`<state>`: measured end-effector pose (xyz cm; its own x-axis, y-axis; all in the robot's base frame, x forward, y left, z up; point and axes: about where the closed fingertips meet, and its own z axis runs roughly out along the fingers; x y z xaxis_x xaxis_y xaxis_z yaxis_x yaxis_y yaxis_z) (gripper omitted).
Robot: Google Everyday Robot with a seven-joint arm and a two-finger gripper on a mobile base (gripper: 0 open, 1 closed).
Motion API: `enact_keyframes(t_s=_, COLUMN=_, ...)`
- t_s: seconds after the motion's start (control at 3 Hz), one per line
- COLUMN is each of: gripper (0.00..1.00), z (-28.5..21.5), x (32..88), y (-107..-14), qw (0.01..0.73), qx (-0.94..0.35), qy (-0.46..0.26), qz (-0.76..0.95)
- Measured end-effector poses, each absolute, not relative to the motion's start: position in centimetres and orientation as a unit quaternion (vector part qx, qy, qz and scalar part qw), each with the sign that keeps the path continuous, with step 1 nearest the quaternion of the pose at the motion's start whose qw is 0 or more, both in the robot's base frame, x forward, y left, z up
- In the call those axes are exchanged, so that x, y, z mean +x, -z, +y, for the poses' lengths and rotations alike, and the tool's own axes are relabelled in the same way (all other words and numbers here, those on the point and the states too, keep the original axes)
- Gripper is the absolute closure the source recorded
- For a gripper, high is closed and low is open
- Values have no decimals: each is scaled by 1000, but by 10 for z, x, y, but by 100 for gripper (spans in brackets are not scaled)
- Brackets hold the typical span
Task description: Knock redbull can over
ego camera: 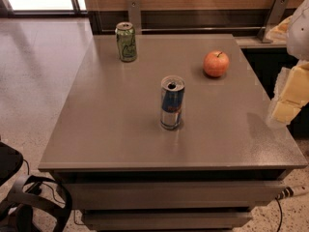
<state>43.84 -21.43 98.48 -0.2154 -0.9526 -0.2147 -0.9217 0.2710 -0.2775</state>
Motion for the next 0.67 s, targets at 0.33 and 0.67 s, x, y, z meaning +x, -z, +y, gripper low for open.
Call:
enact_keyframes(t_s=0.33, gripper=0, z=-214, x=438, y=-985, qw=173, qx=-602, qy=45, qz=778)
enact_keyframes(t_s=0.67, gripper=0, z=-218, x=436, y=-988, qw=198, qx=-604, qy=21, qz=772)
